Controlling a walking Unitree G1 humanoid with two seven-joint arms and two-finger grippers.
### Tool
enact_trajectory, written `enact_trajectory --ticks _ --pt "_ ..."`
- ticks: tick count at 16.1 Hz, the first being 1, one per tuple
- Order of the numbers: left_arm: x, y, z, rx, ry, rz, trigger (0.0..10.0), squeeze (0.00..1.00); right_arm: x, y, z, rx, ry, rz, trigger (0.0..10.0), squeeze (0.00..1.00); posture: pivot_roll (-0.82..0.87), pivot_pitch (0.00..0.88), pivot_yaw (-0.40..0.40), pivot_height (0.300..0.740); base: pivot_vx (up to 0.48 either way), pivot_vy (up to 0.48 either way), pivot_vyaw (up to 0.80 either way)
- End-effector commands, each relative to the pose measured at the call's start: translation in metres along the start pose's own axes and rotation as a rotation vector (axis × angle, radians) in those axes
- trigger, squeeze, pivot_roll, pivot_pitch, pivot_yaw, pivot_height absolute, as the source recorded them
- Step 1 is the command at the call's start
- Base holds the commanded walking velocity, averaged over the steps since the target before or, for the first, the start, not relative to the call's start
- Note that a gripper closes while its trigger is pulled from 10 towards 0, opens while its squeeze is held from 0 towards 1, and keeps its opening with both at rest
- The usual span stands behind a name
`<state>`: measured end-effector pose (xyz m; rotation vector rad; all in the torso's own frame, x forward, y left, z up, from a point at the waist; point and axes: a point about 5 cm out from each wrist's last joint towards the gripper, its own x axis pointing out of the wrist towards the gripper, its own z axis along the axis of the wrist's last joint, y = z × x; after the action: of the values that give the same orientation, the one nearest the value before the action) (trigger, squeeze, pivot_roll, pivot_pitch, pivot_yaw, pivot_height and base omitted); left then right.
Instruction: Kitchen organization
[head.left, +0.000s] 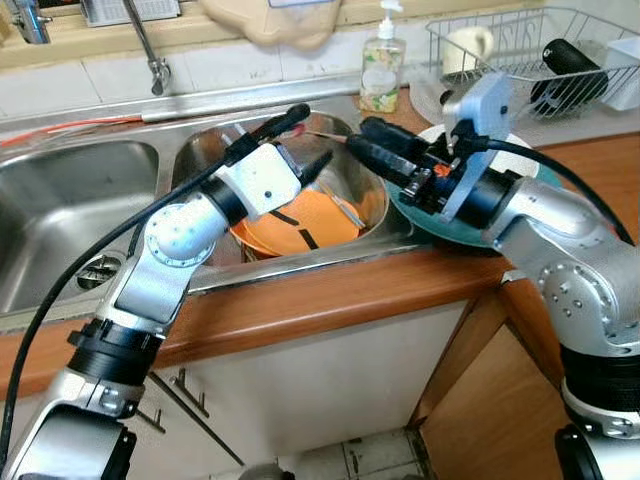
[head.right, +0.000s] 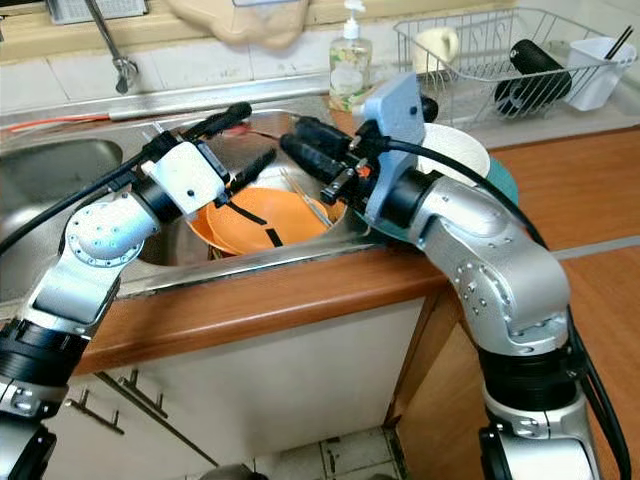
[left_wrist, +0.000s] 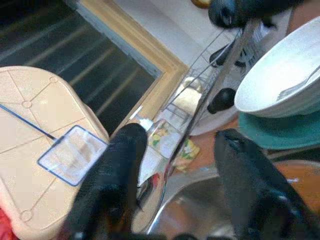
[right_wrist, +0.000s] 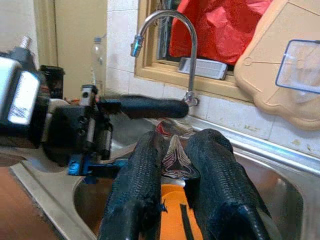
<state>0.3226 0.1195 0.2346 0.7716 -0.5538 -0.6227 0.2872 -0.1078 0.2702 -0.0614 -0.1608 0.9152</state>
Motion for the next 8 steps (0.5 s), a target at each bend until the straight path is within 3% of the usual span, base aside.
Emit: enact_trajectory --ticks 1,4,8 --pt "0.0022 0.0047 -0.0005 0.044 0.005 0.007 0.0 0.00 0.0042 0.0067 0.0107 -0.026 -0.024 0.040 0.0 0.00 -0.01 0.000 0.068 0.740 0.000 0.000 0.00" --pt "0.0028 0.0049 -0.0017 0.088 0.003 -0.002 0.0 0.00 0.0062 0.0091 0.0098 -0.023 -0.024 0.054 0.0 0.00 -0.01 0.000 0.068 0.740 0.000 0.000 0.00" --pt "0.0010 0.0031 -0.0058 0.212 0.027 -0.040 0.0 0.00 0.0095 0.0111 0.0099 -0.027 -0.017 0.075 0.0 0.00 0.01 0.000 0.059 0.740 0.000 0.000 0.00"
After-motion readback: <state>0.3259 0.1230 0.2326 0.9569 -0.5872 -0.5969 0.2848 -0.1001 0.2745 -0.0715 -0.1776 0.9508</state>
